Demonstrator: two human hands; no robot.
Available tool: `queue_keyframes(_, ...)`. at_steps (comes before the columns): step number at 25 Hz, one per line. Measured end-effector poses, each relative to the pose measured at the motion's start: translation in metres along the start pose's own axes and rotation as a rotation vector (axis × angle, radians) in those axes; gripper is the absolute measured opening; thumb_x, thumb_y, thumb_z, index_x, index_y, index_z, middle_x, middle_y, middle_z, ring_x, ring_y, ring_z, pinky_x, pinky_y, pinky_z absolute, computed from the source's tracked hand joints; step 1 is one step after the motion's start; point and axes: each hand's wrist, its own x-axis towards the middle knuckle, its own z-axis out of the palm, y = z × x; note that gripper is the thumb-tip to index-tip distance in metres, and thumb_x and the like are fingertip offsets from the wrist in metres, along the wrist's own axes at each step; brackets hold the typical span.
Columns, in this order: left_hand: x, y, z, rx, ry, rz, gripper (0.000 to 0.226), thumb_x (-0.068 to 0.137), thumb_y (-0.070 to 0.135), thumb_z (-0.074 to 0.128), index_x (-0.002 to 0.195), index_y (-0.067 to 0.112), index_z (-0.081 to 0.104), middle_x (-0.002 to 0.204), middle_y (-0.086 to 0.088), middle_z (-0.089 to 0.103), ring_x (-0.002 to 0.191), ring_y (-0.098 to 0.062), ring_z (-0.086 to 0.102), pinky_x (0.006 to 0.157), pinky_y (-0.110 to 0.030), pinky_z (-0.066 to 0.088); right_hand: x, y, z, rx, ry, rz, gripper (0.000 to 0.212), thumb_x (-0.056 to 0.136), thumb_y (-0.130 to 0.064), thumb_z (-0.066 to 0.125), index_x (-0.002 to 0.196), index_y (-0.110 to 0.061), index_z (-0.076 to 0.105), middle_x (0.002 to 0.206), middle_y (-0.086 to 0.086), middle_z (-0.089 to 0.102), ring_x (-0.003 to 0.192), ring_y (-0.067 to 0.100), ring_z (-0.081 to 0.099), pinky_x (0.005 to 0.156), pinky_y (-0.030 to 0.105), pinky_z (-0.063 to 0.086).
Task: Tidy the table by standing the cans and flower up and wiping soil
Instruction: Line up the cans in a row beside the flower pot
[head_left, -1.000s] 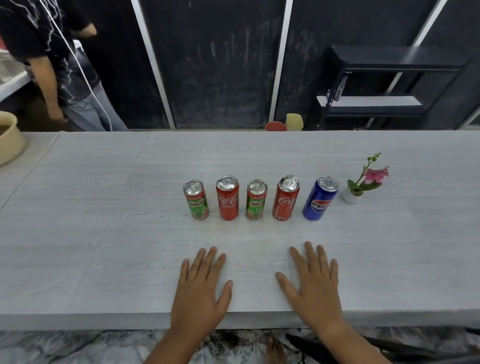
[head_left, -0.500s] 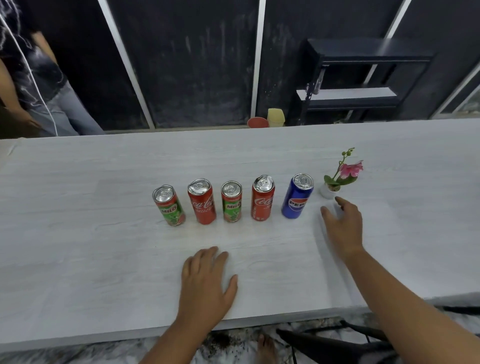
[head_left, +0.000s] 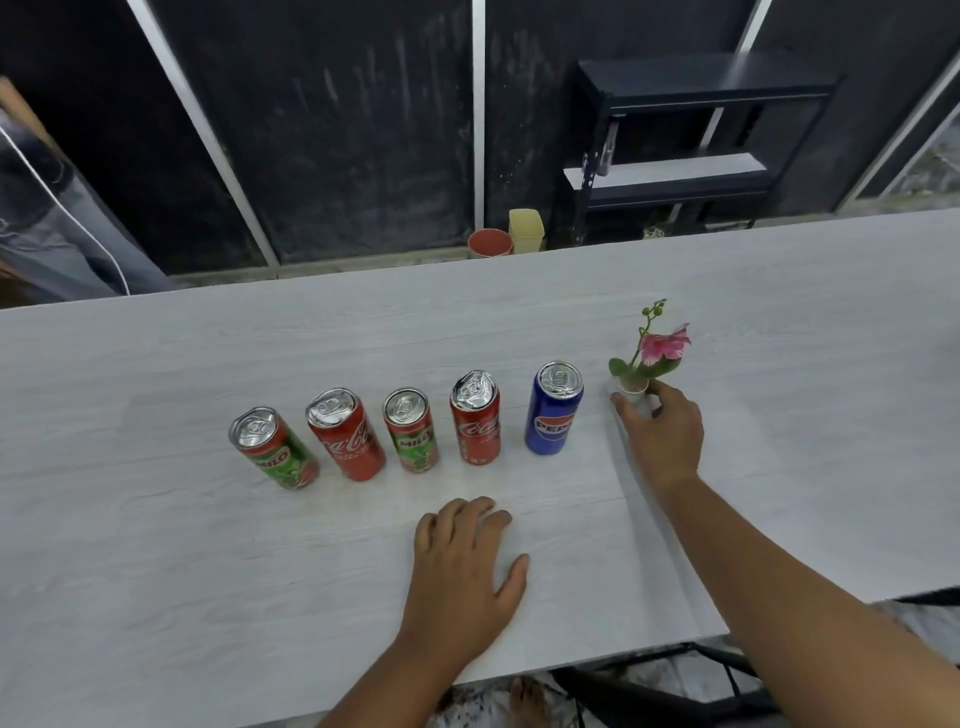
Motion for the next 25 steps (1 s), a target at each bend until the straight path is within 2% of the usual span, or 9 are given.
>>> queue_keyframes(3, 0.001, 0.000, -0.003, -0.011, -0.014, -0.010, 0.043, 0.096, 0.058, 0.062, 0.131, 0.033, 0.064, 0.143, 0.009, 0.058, 0.133, -0.021, 0.052, 0.114, -0.046, 0.038, -0.007, 0.001, -0.005, 0.090, -0.019, 0.028, 0.038, 0.088, -0.055, 0.077, 0.112, -0.026, 0.075, 0.098, -0.006, 0.069, 0.100, 0.022, 0.060, 0.084, 0.038, 0.054)
queue_keyframes(7, -0.006, -0.004, -0.009, -0.063, -0.029, -0.025, 0.042, 0.100, 0.056, 0.059, 0.137, 0.036, 0.063, 0.150, 0.013, 0.055, 0.140, -0.016, 0.050, 0.119, -0.040, 0.035, -0.038, 0.009, -0.021, 0.115, -0.035, 0.076, 0.045, 0.087, -0.055, 0.079, 0.122, -0.026, 0.074, 0.105, -0.003, 0.066, 0.100, 0.016, 0.058, 0.075, 0.017, 0.042)
queue_keyframes(9, -0.015, -0.012, -0.013, -0.085, -0.042, -0.042, 0.045, 0.103, 0.055, 0.056, 0.143, 0.035, 0.060, 0.156, 0.012, 0.052, 0.147, -0.015, 0.045, 0.122, -0.038, 0.037, -0.062, 0.011, -0.031, 0.122, -0.030, 0.060, 0.041, 0.087, -0.053, 0.080, 0.117, -0.026, 0.074, 0.102, -0.003, 0.065, 0.097, 0.015, 0.059, 0.074, 0.017, 0.041)
queue_keyframes(13, -0.048, -0.051, -0.032, -0.049, -0.014, -0.094, 0.049, 0.104, 0.055, 0.055, 0.147, 0.033, 0.060, 0.159, 0.009, 0.051, 0.151, -0.018, 0.043, 0.123, -0.042, 0.040, -0.116, 0.008, -0.043, 0.148, -0.061, -0.008, 0.025, 0.089, -0.050, 0.080, 0.102, -0.032, 0.070, 0.096, -0.008, 0.065, 0.092, 0.004, 0.058, 0.070, 0.019, 0.041)
queue_keyframes(16, -0.072, -0.091, -0.054, -0.008, 0.029, -0.172, 0.049, 0.103, 0.053, 0.058, 0.144, 0.028, 0.062, 0.155, 0.004, 0.055, 0.147, -0.022, 0.048, 0.120, -0.044, 0.043, -0.154, 0.000, -0.039, 0.165, -0.110, -0.004, 0.028, 0.086, -0.055, 0.081, 0.105, -0.038, 0.068, 0.099, -0.014, 0.061, 0.096, 0.005, 0.056, 0.075, 0.021, 0.043)
queue_keyframes(20, -0.102, -0.125, -0.073, 0.037, 0.070, -0.264, 0.049, 0.103, 0.052, 0.054, 0.145, 0.027, 0.062, 0.155, 0.003, 0.054, 0.146, -0.022, 0.049, 0.116, -0.042, 0.046, -0.189, -0.020, -0.014, 0.174, -0.184, -0.101, 0.027, 0.084, -0.051, 0.084, 0.100, -0.035, 0.070, 0.093, -0.014, 0.063, 0.096, 0.006, 0.056, 0.076, 0.027, 0.045)
queue_keyframes(25, -0.109, -0.123, -0.077, 0.026, 0.054, -0.292, 0.050, 0.105, 0.047, 0.054, 0.148, 0.025, 0.062, 0.159, 0.001, 0.054, 0.150, -0.023, 0.047, 0.121, -0.044, 0.042, -0.218, -0.056, 0.024, 0.144, -0.298, -0.261, 0.025, 0.082, -0.047, 0.087, 0.096, -0.034, 0.071, 0.087, -0.024, 0.062, 0.096, -0.001, 0.055, 0.073, 0.020, 0.042)
